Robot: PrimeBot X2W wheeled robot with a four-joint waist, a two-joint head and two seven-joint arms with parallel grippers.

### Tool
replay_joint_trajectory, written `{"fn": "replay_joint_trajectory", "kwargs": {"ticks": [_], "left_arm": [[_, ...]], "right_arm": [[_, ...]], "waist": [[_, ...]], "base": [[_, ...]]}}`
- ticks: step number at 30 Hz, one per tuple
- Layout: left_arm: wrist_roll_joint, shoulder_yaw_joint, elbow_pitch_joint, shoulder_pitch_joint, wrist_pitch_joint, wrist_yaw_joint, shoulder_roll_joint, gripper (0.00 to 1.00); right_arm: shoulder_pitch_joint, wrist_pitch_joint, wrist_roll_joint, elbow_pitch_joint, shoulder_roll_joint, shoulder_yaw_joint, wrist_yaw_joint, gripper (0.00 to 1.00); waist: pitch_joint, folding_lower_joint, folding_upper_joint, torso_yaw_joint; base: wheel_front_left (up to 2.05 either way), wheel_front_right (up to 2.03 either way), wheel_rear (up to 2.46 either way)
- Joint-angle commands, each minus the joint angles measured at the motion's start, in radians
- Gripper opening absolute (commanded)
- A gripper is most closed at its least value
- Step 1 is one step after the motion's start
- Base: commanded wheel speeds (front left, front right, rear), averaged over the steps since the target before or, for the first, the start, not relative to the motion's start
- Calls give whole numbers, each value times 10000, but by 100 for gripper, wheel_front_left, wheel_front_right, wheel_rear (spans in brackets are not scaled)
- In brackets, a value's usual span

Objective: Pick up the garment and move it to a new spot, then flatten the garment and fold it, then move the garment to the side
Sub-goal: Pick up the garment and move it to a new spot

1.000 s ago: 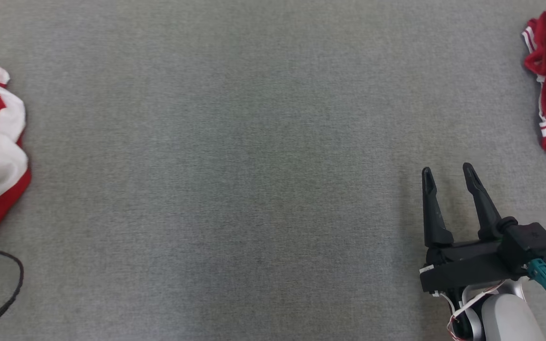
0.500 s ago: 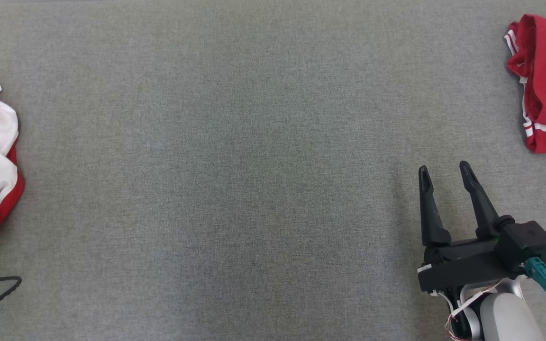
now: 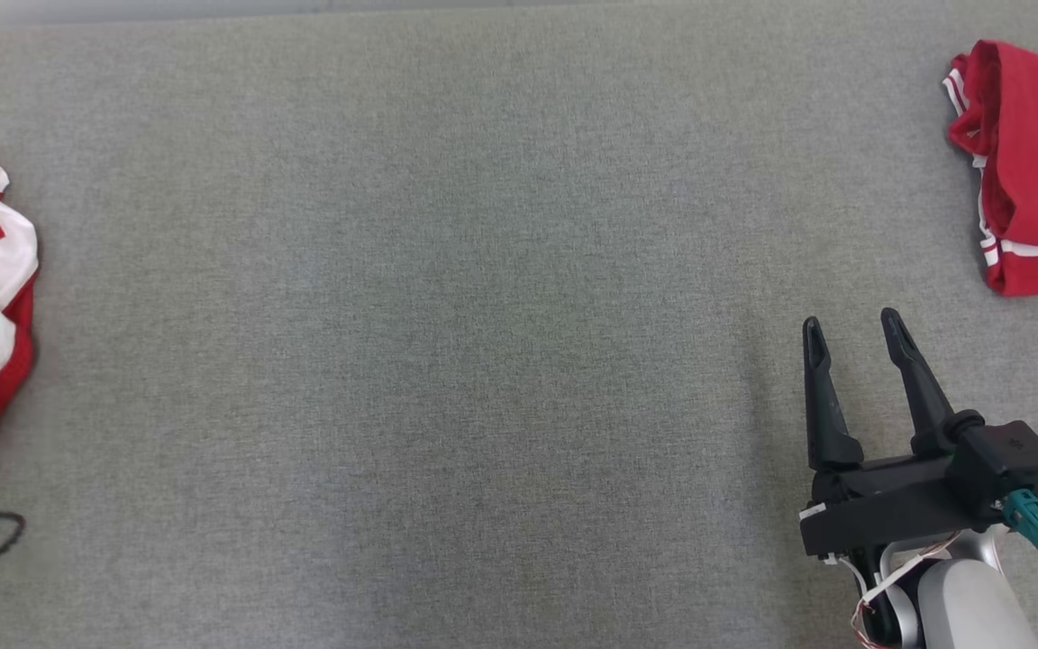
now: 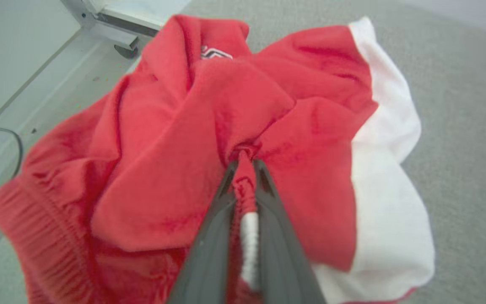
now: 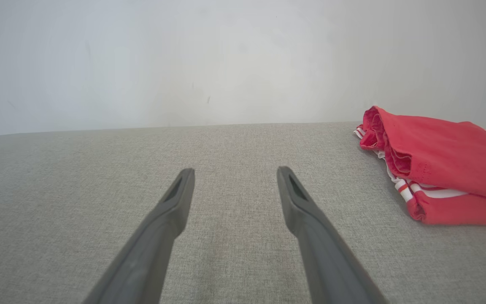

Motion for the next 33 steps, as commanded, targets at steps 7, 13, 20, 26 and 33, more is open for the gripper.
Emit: {"fn": "replay_joint_trajectory", "kwargs": {"ticks": [7,13,20,26,33], "left_arm": [[470,-322,-1157,-482,-2533,-159,238,0],[747,-760,-2414,-972,-3463,-349,298,0],[821,-1465,-4331,-1615,-3207,-535,25,0],[849,-2397,-5970,-2174,-2336,-598,-612,0],[621,-3560,-6938,-2711,-1675,-695,-1680,0]], "right_arm": [[153,-206,153,233,143,43,-27,100],[229,-452,339,778,217,71,-27,100],[134,-840,637,1525,369,211,-27,100],[96,-1128,865,2036,463,310,-27,100],[-60,-1297,1268,2448,500,568,-27,100]], "waist": [[-469,0,0,99],[-872,0,0,49],[-1189,0,0,-504],[-1376,0,0,-1264],[-1406,0,0,-2382]], "base": [[0,0,0],[0,0,0],[0,0,0],[0,0,0],[0,0,0]]}}
